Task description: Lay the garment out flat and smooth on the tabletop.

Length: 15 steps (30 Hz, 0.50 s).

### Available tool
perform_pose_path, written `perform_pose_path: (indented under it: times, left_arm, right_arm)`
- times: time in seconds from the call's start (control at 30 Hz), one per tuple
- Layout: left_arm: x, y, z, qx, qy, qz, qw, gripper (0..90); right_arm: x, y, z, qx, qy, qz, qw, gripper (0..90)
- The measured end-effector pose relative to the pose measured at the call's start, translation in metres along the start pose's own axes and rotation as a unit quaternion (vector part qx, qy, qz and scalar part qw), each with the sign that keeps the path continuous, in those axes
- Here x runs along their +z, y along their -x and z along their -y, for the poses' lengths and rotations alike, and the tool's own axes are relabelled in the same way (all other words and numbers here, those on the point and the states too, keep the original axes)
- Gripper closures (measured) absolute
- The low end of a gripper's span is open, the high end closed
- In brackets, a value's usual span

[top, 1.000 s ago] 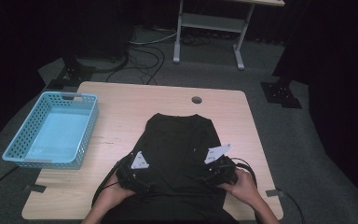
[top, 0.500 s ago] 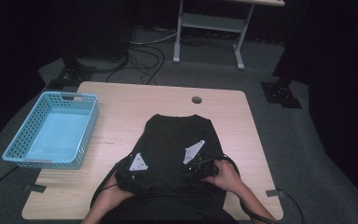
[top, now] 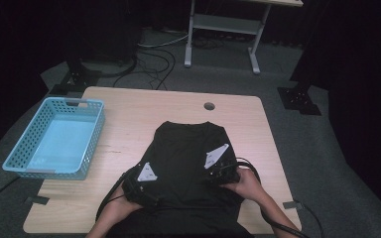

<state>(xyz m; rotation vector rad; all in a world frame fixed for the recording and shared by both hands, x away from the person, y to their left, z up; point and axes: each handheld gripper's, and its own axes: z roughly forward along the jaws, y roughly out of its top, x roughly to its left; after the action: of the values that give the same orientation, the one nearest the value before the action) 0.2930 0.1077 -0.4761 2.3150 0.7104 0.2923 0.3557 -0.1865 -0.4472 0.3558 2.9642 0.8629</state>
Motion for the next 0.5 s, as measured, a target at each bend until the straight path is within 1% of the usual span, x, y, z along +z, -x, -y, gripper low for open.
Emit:
perform_pose_path:
  times: [0.23,0.5]
  left_arm:
    - [0.0,0.0,0.0,0.0,0.0,0.0,1.0,10.0]
    - [0.0,0.001,-0.001,-0.002,-0.003,-0.003,1.0,9.9]
  right_arm:
    - [-0.024,0.01,0.02,0.019,-0.002,0.027,0.9995,87.4]
    - [-0.053,0.021,0.051,0.049,-0.011,0.06,0.9969,87.5]
